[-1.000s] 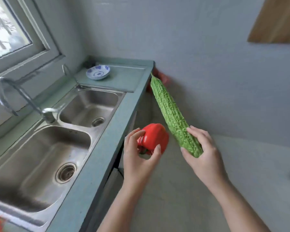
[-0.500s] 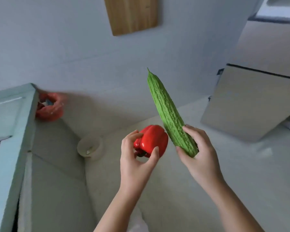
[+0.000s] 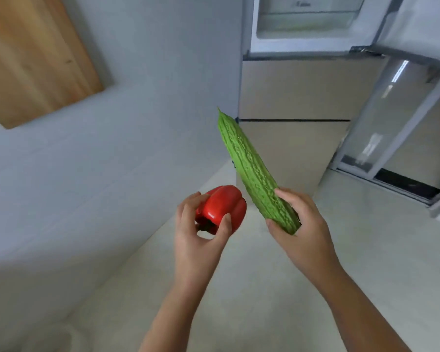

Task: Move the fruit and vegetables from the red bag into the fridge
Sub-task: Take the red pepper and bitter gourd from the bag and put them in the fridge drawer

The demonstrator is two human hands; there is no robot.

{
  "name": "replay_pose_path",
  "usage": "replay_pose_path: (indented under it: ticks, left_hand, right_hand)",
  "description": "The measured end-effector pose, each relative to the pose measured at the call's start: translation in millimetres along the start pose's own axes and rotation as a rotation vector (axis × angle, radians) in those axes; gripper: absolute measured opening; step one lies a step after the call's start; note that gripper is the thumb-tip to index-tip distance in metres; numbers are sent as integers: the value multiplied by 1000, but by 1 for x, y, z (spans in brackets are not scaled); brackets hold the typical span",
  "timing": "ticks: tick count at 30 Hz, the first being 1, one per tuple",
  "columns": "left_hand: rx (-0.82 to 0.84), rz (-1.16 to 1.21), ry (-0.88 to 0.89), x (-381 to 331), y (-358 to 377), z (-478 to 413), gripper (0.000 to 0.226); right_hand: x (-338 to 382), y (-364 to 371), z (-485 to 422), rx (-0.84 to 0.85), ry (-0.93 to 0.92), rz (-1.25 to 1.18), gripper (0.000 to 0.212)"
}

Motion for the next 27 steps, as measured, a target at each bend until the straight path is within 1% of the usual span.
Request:
replay_pose_path:
  ticks: [5,8,13,19,23,27]
  left_hand:
    - [92,31,52,7,37,-64,44]
    - [144,42,51,7,68,-96,38]
    - [215,64,58,-1,133,-155,38]
    - [225,112,100,-42,220,-227,37]
    - [205,116,164,-74,264,-276,43]
    - [183,168,142,-90,299,-318,45]
  right_hand:
    - [-20,-7,-41,-98,48,24,53]
    - [-37,-20,-67,-143,68,61,53]
    - [-64,-52,-128,-196,22,140,54]
    - [-96,-116,-227,-230,-32,126,54]
    - [-109,-156,-292,-243,-62,111,53]
    - [-123,-186,-342,-230,-66,130,52]
Point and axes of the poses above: each hand's wrist, its own z-axis away from the middle knuckle, its own y-axis out of the palm, x = y × z, the point moved 5 cm from there along -z, towards the middle knuckle, and after that the axes turned 7 degrees about -z, right-handed, at the moved point
